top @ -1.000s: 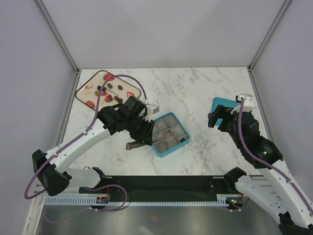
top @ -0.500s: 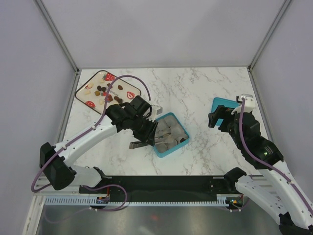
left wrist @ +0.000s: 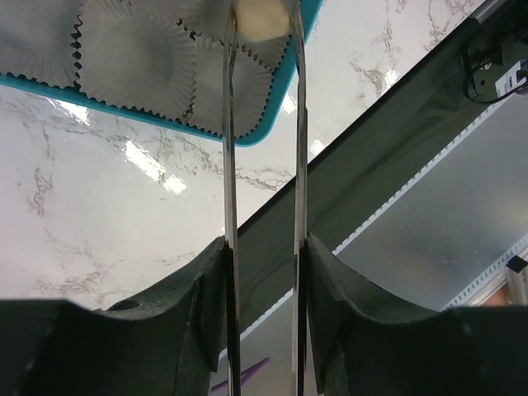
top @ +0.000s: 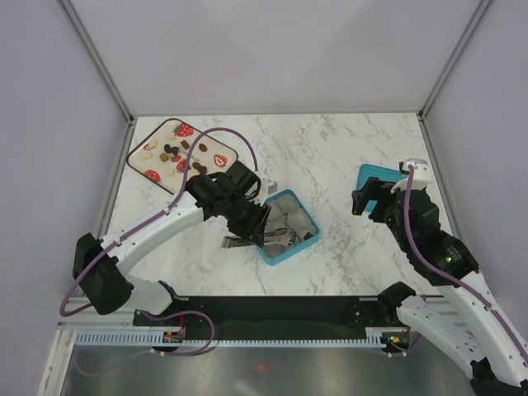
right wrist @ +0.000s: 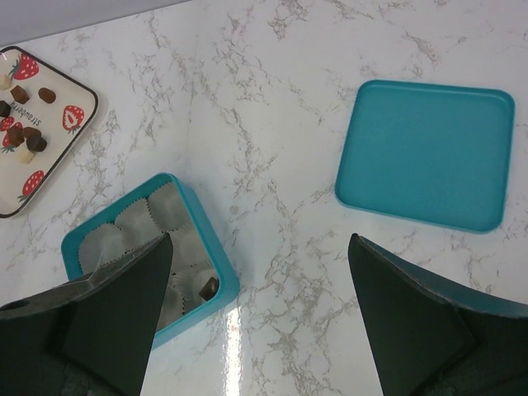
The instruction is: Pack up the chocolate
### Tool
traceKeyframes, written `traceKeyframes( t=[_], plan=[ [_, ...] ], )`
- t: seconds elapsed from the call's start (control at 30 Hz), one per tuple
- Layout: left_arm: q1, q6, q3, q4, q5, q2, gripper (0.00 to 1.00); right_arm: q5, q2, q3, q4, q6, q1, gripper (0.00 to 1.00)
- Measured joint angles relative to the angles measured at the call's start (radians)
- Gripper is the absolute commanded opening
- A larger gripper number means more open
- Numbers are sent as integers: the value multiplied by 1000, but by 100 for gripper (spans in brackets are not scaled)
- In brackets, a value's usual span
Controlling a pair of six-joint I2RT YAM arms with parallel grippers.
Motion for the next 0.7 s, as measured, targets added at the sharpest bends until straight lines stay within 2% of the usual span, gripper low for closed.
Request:
traceKeyframes(
  t=[0.33, 0.6, 0.7],
  plan=[
    [0, 0, 14, 3, -17, 3, 47, 1, -7, 0, 0, -3, 0, 96],
    [2, -3, 124, -6, -165, -6, 48, 0, -11, 0, 0, -3, 0, 96],
    [34, -4, 180, -9, -225, -18, 48, 0, -13, 0, 0, -3, 0, 96]
  ],
)
